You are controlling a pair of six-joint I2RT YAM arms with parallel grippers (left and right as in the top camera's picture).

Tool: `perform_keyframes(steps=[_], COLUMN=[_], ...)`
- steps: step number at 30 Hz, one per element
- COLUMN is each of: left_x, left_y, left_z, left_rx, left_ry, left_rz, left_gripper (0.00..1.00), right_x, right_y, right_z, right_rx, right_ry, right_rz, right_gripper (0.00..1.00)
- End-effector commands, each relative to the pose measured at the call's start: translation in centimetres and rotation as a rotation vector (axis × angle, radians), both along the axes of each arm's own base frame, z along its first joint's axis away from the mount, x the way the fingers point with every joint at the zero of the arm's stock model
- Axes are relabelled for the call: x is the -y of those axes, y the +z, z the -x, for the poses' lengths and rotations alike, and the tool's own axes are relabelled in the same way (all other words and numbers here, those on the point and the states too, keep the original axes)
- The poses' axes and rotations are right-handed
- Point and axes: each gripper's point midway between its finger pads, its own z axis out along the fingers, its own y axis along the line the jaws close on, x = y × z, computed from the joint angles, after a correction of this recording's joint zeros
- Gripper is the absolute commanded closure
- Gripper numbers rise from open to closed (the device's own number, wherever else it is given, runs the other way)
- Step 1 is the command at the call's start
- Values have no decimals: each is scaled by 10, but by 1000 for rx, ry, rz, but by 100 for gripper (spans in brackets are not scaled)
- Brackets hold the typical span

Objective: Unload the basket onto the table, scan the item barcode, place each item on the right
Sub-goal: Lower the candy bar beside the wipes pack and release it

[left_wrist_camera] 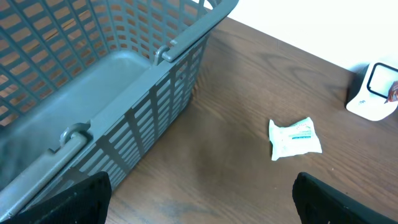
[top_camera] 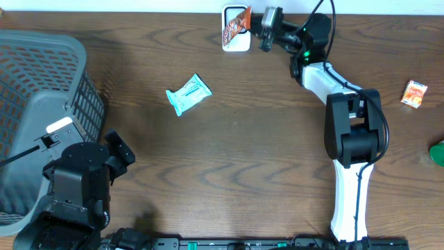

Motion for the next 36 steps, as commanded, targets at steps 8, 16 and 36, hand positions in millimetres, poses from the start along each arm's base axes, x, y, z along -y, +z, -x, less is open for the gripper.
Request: perform_keyframes(steps=[8,16,36], left_x=[-3,-3,-3], left_y=[0,0,0], left_z=[1,1,1], left_rx=[2,2,2], left_ry=[15,15,15], left_rz=[-7,-7,-7], left_gripper=[7,7,7], right_x=[-14,-7,36], right_y=[23,-143,-220], right_z=[1,6,72], right_rx=[-1188,-1987,-2121], right_ry=[208,-309,-920], right_rz=[-309,-241,65], right_gripper=[99,99,92])
